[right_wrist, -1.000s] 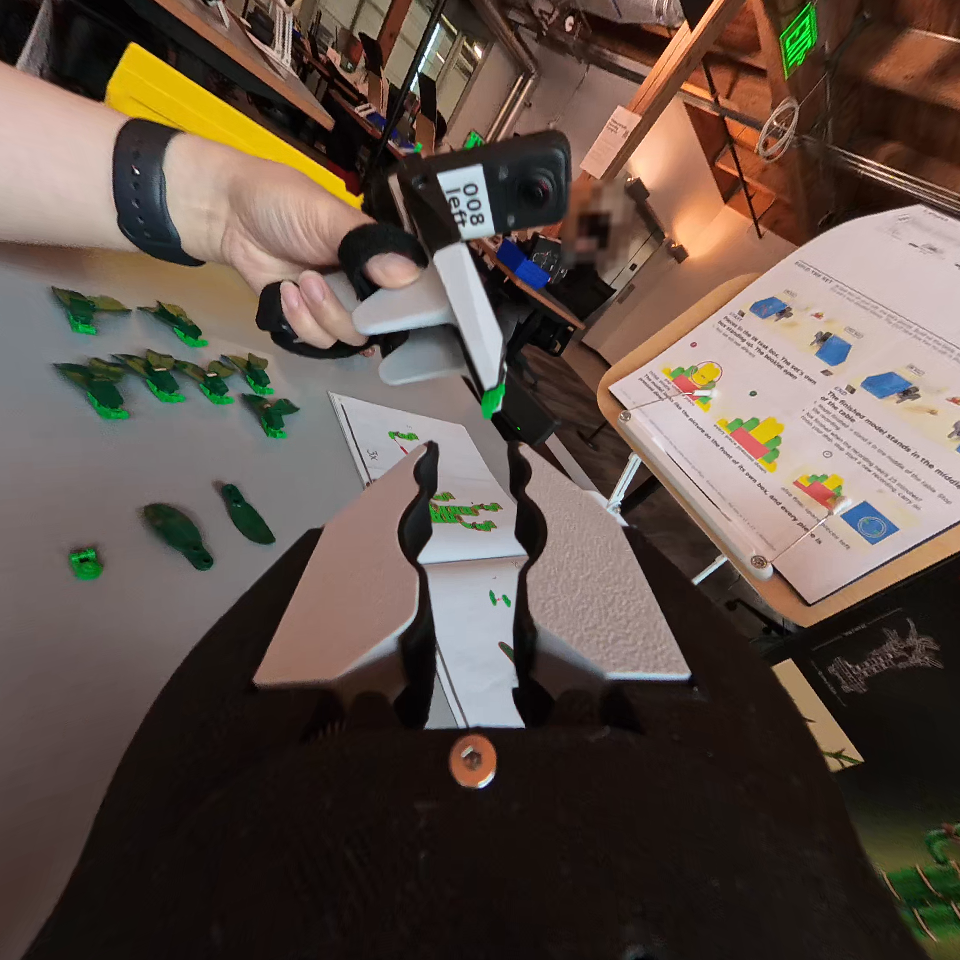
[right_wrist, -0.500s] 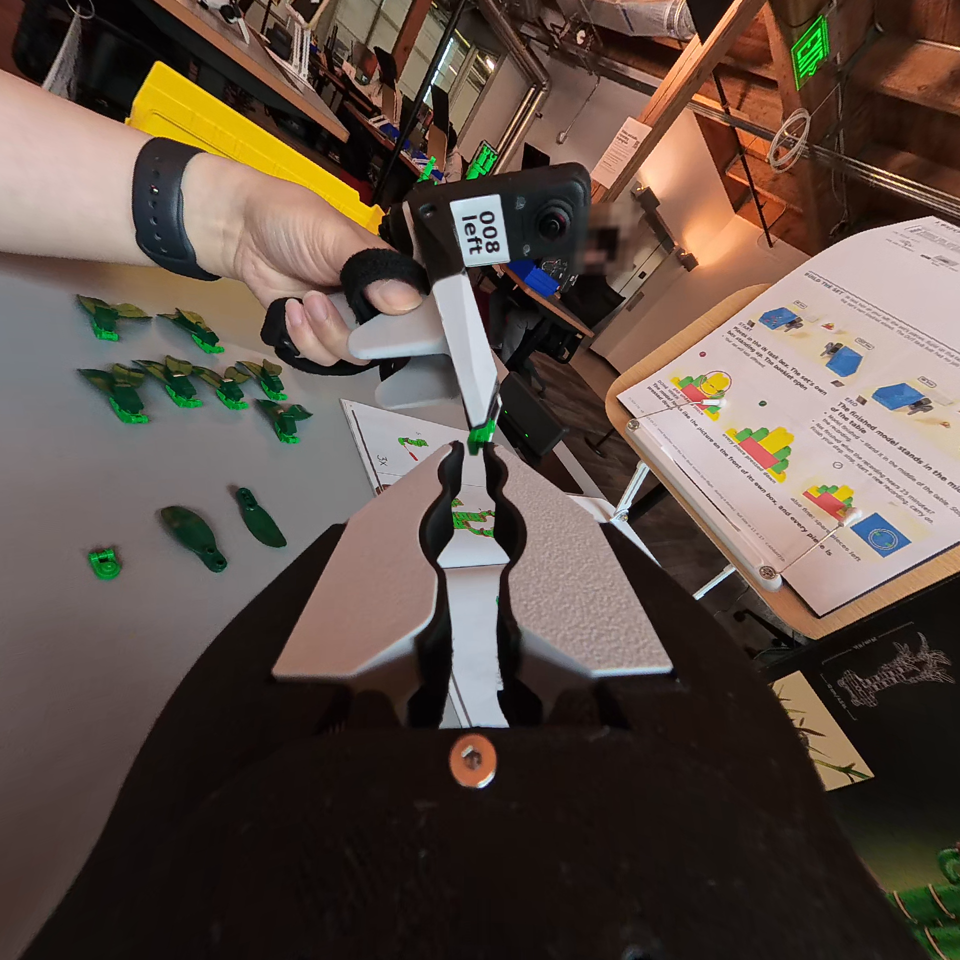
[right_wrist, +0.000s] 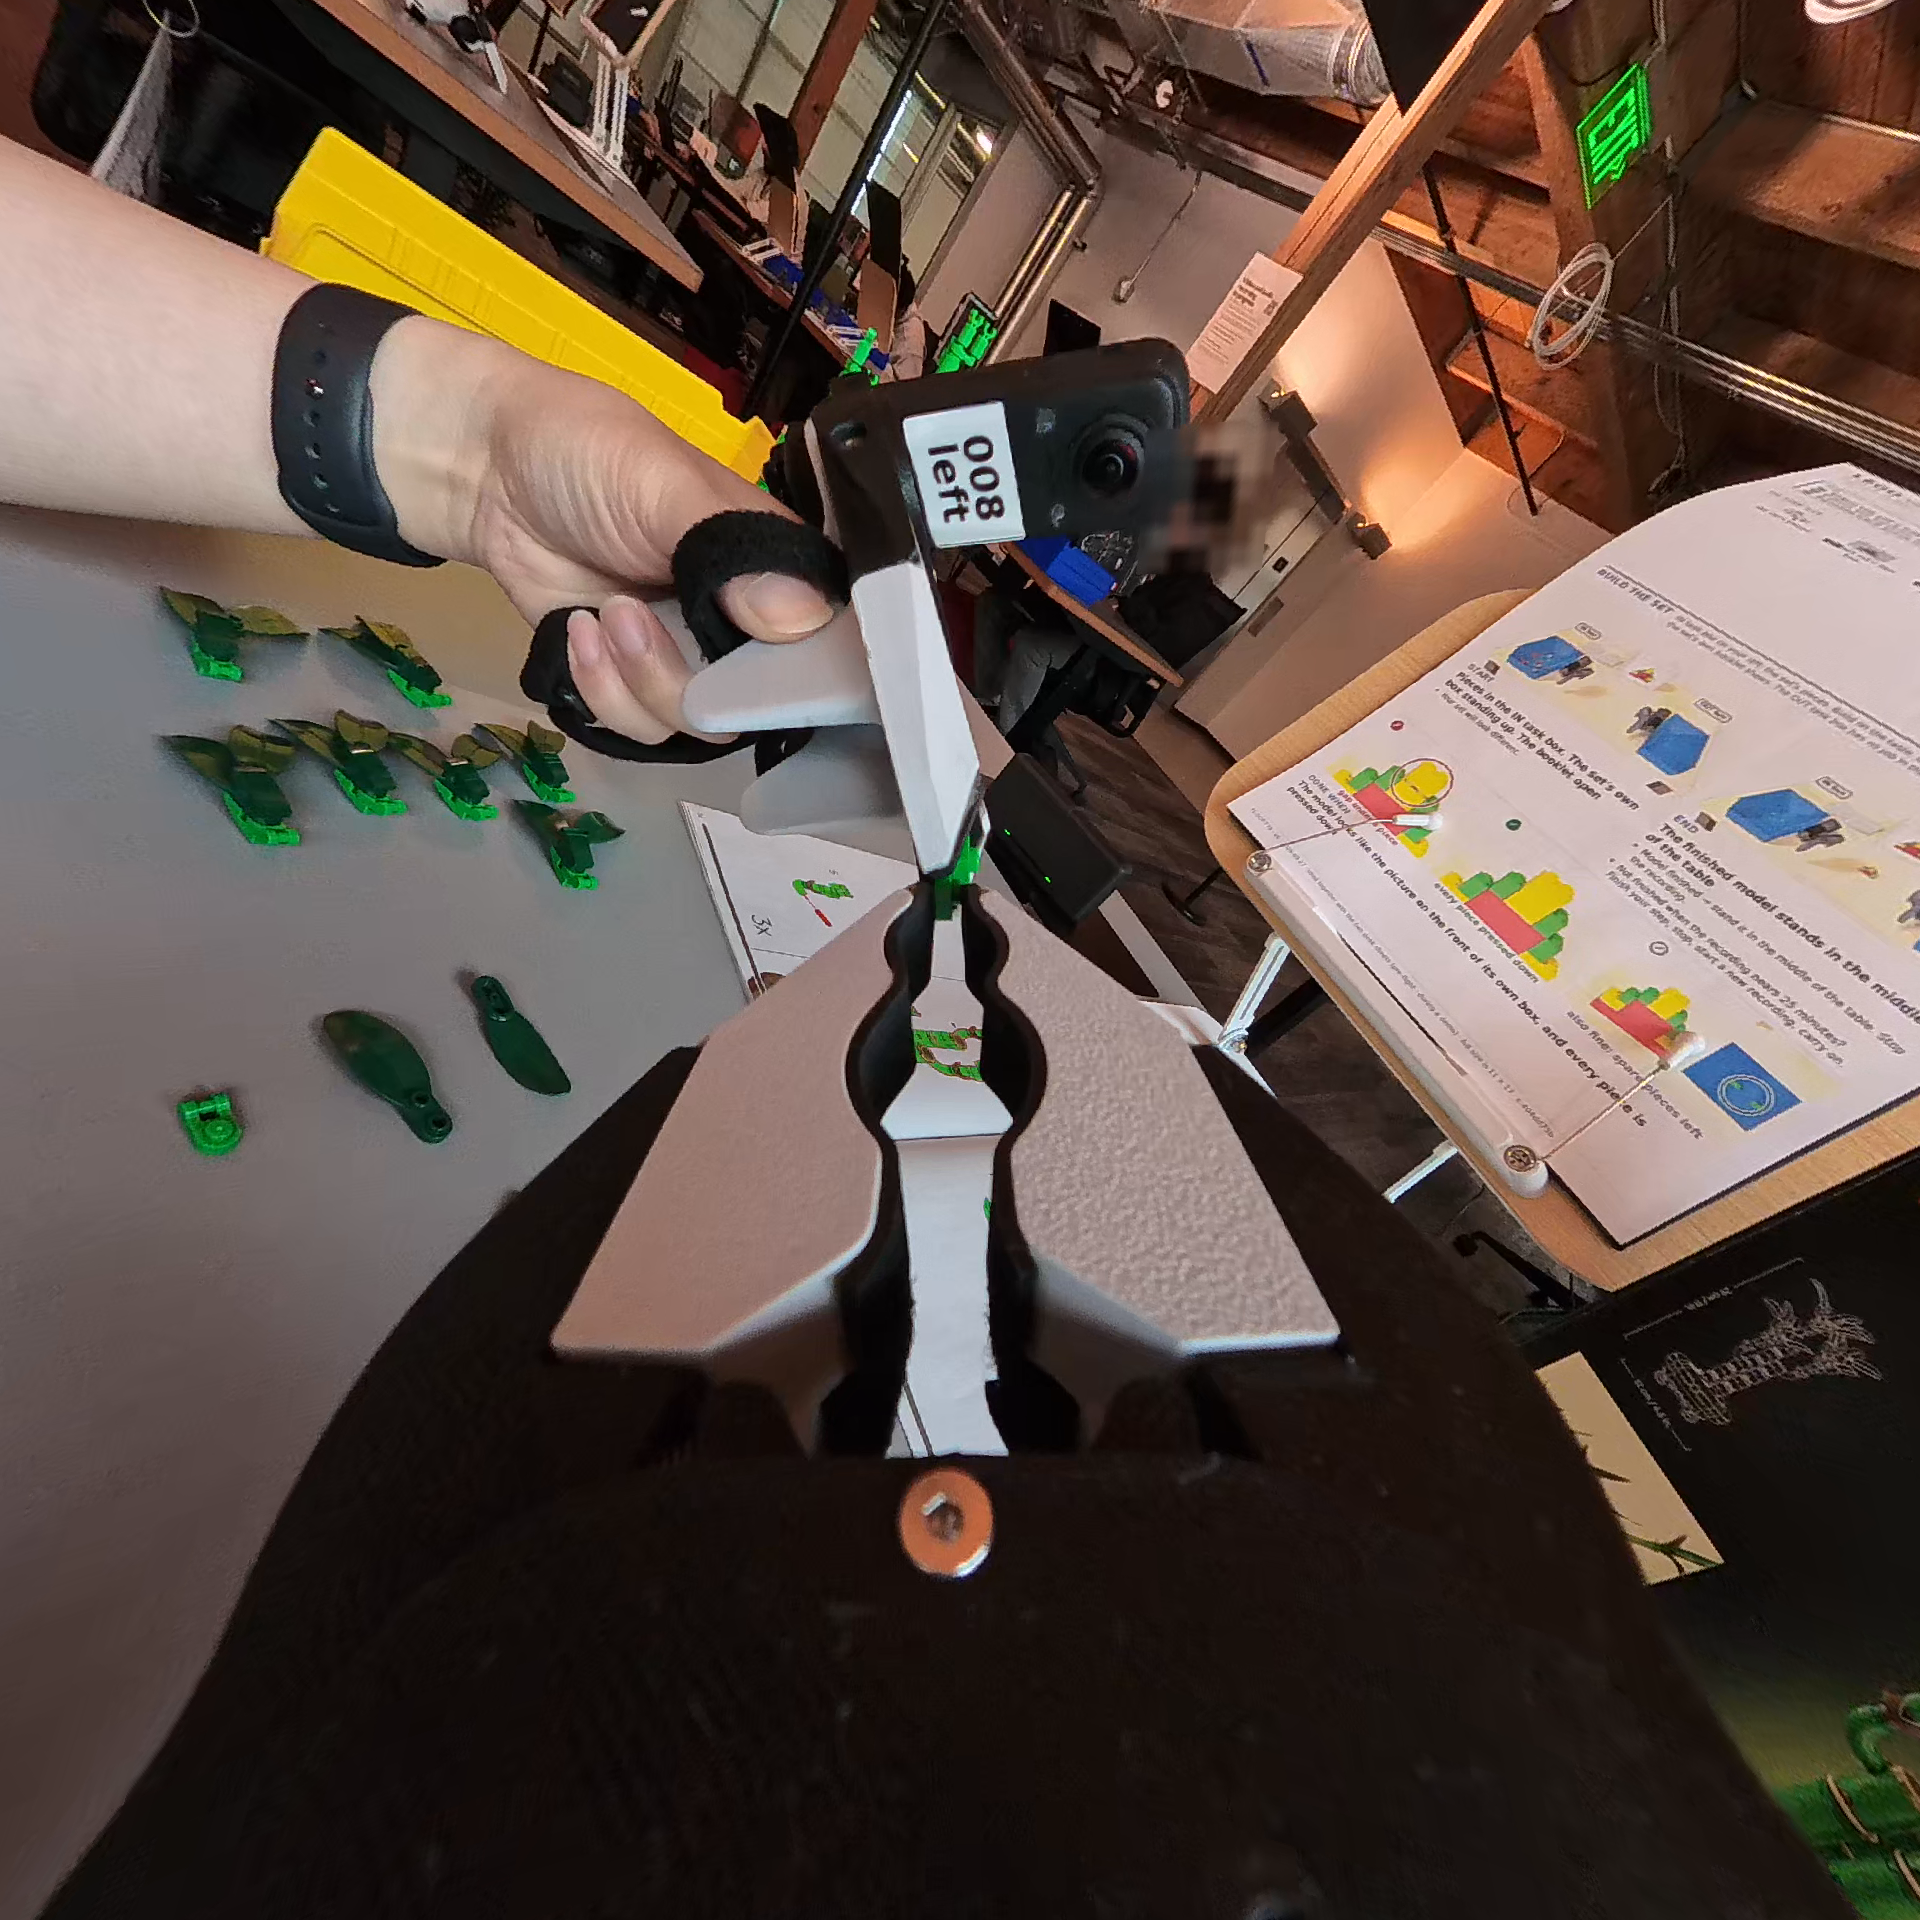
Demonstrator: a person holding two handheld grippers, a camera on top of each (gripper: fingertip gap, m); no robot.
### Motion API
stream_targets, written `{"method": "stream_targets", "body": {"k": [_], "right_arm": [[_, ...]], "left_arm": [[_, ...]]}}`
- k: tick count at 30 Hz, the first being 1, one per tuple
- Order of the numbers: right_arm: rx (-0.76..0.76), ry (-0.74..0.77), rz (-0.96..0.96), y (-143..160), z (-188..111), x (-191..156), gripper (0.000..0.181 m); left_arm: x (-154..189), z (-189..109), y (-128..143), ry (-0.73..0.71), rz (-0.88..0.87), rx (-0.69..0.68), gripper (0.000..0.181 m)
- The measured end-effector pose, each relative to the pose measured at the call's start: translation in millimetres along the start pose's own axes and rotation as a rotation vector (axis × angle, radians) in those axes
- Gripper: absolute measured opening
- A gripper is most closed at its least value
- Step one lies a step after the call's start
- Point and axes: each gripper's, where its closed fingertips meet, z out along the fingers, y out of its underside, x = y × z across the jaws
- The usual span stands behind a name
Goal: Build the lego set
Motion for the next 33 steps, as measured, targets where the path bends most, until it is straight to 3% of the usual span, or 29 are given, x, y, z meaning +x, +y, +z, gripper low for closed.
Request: {"method": "stream_targets", "body": {"k": [12, 21, 24, 27, 33], "right_arm": [[0.008, 0.02, -0.06, -1.5, 0.1, 0.2, 0.009], [0.091, 0.029, 0.061, -13.6, -7.5, 11.2, 0.005], [0.15, -0.003, 0.246, -19.0, -11.5, 19.1, 0.003], [0.222, -0.086, 0.591, -19.4, -16.9, 32.9, 0.005], [0.339, -0.471, 1.331, -18.9, -22.5, 36.0, 0.004]], "left_arm": [[0.7, -0.1, -2.0, -0.045, 0.111, -0.002, 0.005], [12.8, -8.0, -14.2, -0.054, 0.252, 0.056, 0.006], [15.0, -9.1, -17.9, -0.124, 0.413, 0.073, 0.006], [18.3, -8.5, -18.5, -0.213, 0.604, 0.064, 0.006], [30.3, -3.0, -19.2, -0.31, 0.893, 0.083, 0.006]]}}
